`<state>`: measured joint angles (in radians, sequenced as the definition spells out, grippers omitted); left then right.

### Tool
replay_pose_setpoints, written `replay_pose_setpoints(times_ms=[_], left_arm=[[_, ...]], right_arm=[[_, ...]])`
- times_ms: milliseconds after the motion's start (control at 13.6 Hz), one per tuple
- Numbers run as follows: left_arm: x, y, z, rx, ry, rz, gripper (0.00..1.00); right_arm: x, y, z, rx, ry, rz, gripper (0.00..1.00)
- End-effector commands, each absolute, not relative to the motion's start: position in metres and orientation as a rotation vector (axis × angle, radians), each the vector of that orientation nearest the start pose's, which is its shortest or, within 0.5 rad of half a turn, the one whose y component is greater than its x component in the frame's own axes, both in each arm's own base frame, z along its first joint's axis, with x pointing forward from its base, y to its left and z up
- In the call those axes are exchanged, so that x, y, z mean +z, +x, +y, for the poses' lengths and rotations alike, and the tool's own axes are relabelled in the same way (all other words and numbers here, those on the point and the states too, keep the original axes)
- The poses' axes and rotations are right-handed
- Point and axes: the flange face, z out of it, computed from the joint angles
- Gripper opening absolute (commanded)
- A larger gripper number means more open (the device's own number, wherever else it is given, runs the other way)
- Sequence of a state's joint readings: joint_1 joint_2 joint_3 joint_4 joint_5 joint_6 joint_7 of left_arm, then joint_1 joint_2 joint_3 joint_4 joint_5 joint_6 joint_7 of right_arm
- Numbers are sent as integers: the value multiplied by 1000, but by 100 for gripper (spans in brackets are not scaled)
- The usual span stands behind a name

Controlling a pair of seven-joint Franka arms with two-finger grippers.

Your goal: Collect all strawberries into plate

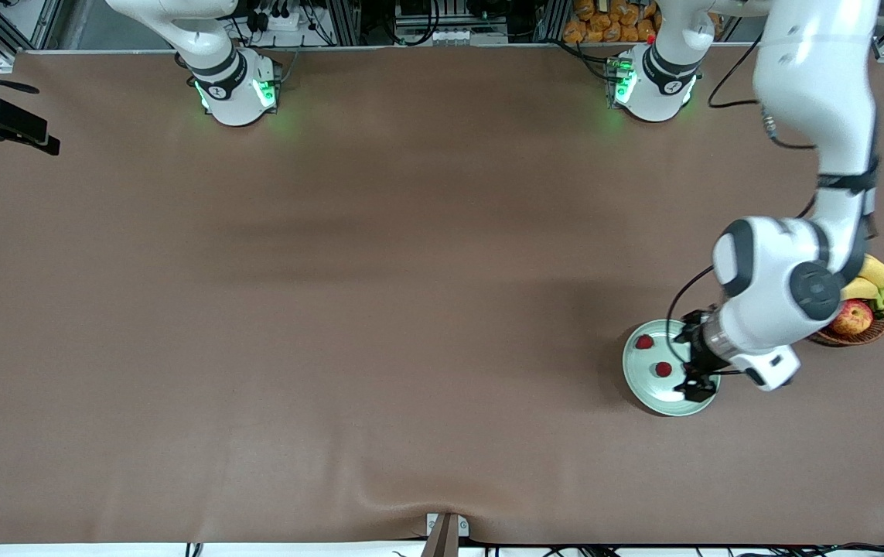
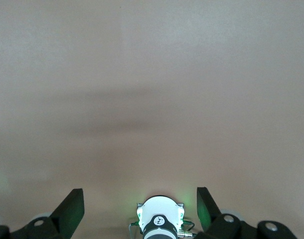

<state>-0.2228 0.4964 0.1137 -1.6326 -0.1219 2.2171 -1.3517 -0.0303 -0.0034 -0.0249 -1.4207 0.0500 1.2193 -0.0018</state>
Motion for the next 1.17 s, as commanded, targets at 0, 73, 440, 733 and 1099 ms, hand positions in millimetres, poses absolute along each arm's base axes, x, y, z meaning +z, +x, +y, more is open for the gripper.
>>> replay_pose_setpoints(times_ms=[0, 73, 440, 733, 1099], left_arm=[[411, 664, -62, -79, -2762, -1650, 100], [438, 655, -44, -72, -2828, -1534, 100], [561, 591, -2, -55, -3086, -939, 100], [611, 553, -17, -9, -3171, -414, 100], [638, 545, -49, 11, -3121, 121, 100]], right_arm=[[672, 511, -24, 299, -3077, 88, 100], [672, 511, -25, 299, -3075, 87, 100], [670, 513, -25, 301, -3076, 83, 100], [670, 513, -25, 301, -3074, 85, 100], [669, 514, -26, 306, -3075, 86, 100]])
